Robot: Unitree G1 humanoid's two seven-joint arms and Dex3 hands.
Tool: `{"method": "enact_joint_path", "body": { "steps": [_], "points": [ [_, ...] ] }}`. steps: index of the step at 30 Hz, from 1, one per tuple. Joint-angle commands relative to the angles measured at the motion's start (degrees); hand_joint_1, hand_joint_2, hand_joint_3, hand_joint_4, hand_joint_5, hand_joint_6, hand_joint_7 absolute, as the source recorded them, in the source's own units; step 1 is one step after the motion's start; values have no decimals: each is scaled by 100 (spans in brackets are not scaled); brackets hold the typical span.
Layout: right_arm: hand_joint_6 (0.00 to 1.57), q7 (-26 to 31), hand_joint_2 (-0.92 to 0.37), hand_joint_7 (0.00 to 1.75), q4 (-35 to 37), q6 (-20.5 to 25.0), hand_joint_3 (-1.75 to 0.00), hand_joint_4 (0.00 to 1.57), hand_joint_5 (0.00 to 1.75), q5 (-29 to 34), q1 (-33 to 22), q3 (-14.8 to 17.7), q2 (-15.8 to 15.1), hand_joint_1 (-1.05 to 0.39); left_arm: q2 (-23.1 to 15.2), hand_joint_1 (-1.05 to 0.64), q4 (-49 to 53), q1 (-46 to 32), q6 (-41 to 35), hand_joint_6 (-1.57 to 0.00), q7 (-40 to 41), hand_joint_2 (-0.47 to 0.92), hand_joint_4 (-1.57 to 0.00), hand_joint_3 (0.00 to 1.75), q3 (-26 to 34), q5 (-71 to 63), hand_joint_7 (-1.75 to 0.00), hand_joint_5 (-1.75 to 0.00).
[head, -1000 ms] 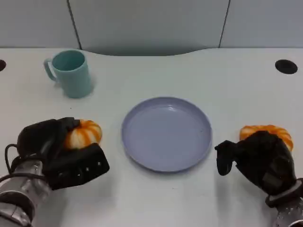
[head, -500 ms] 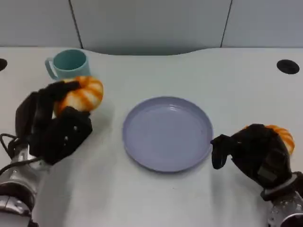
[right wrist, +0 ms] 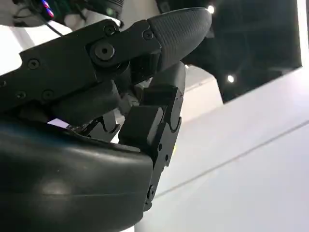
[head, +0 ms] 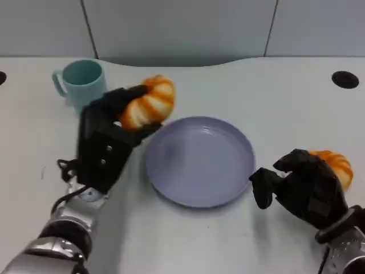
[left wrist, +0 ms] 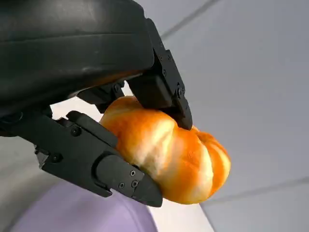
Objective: Grasp the bread from the table and place it into the plate.
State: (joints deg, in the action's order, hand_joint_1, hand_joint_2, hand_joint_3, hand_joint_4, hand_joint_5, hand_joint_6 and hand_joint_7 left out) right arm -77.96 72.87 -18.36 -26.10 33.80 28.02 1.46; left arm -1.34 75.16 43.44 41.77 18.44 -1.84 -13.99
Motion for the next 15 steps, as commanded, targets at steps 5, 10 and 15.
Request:
{"method": "enact_joint_path", "body": {
  "steps": [5, 10, 15],
  "points": [
    [117, -210, -92, 6, -85, -35, -4, 78, 155, -66, 5, 22, -33, -41, 95, -14, -4, 93, 135, -123, 605, 80, -108, 0, -758, -907, 0, -51],
    [121, -151, -92, 8, -135, 212, -4, 83, 145, -29, 42, -49, -42, -42, -93, -41, 29, 124, -370, -86, 463, 81, -70, 1, -1172, -1324, 0, -30],
    [121, -171, -92, 4, -140, 370, -3, 79, 143, 154, 91, -255, -164, -47, -104, -88, 0, 133, -992, -11, -2982, 92, -7, 49, -7, 400, 0, -2]
  ]
}}
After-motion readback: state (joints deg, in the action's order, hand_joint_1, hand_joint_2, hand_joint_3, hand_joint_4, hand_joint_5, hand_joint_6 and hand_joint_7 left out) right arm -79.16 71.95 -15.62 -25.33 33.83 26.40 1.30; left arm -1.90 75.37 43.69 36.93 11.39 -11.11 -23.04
